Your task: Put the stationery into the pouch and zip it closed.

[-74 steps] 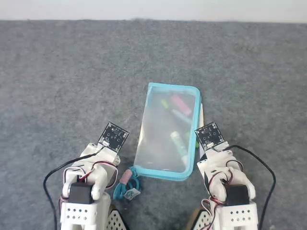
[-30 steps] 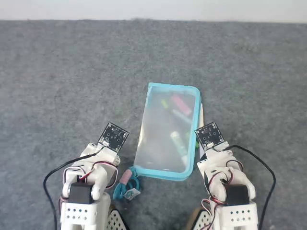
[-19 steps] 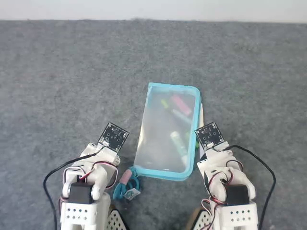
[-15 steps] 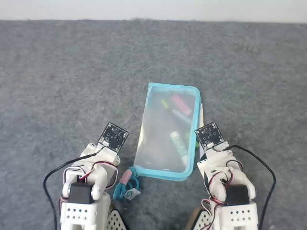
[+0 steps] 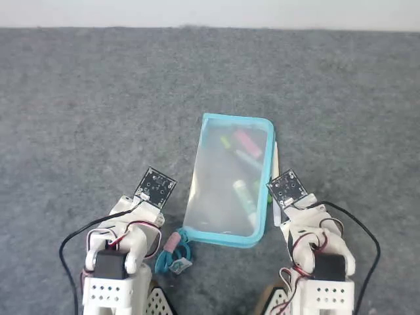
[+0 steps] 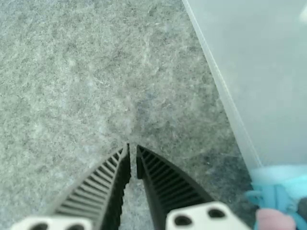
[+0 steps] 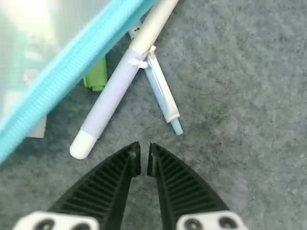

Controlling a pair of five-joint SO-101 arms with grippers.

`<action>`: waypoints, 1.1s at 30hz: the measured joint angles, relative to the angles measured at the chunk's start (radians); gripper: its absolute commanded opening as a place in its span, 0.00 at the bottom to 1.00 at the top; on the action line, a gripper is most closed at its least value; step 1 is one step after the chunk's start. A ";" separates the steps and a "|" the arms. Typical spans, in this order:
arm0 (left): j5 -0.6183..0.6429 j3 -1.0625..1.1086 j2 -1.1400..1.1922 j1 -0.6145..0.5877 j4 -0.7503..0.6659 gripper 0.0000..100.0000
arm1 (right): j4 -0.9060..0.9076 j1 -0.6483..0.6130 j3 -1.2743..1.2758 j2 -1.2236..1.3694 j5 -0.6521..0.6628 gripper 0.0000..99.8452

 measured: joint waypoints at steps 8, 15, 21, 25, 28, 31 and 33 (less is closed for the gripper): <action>0.000 0.000 0.000 0.000 0.000 0.02 | 0.006 0.002 -0.075 0.000 0.009 0.06; 0.000 0.000 0.000 0.000 0.000 0.02 | -0.011 -0.003 -0.285 0.216 0.012 0.06; 0.000 0.000 0.000 0.000 0.000 0.02 | -0.012 -0.169 -0.597 0.704 -0.064 0.06; 0.000 0.000 0.000 0.000 0.000 0.02 | -0.011 -0.331 -0.760 1.028 -0.155 0.06; 0.000 0.000 0.000 0.000 0.000 0.02 | 0.018 -0.479 -0.793 1.211 -0.170 0.06; 0.000 0.000 0.000 0.000 0.000 0.02 | 0.054 -0.591 -0.799 1.240 -0.173 0.06; 0.000 0.000 0.000 0.000 0.000 0.02 | 0.095 -0.646 -0.801 1.231 -0.173 0.07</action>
